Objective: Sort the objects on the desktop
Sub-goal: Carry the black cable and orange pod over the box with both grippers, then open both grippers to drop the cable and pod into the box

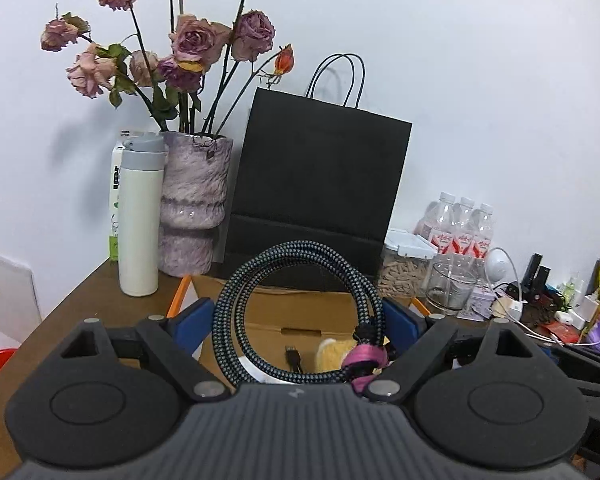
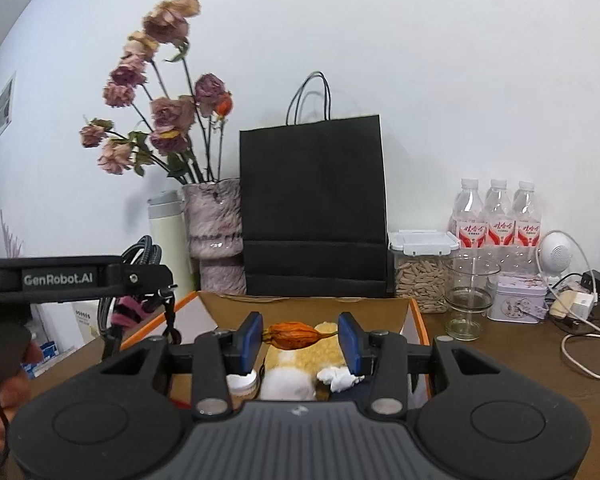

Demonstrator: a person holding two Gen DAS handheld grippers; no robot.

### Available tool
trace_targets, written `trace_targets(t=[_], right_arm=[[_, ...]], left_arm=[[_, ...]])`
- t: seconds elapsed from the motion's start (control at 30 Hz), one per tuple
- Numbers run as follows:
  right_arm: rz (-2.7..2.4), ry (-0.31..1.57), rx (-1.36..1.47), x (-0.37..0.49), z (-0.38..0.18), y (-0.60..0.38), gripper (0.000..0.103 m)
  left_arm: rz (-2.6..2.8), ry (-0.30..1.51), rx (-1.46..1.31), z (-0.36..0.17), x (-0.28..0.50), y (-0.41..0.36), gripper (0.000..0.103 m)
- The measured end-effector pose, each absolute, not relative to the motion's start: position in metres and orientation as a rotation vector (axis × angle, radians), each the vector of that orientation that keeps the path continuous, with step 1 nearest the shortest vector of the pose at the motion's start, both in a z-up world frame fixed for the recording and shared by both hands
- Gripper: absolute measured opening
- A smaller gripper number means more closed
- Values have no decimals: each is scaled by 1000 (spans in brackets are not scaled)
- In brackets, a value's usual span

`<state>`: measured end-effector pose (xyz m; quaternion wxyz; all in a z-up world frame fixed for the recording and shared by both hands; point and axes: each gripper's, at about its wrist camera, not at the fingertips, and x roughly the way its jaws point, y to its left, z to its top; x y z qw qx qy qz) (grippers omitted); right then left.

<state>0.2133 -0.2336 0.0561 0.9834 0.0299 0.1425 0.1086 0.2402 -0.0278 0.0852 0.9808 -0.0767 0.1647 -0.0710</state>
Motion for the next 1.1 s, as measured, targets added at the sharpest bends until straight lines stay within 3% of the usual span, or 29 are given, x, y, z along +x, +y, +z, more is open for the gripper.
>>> trace_targets(t=[0.43, 1.1], right_arm=[[202, 414, 9, 294, 12, -240, 40], [193, 484, -41, 311, -11, -236, 41]], left_arm=[[-127, 392, -71, 50, 307, -39, 89], [-100, 516, 15, 14, 332, -47, 91]])
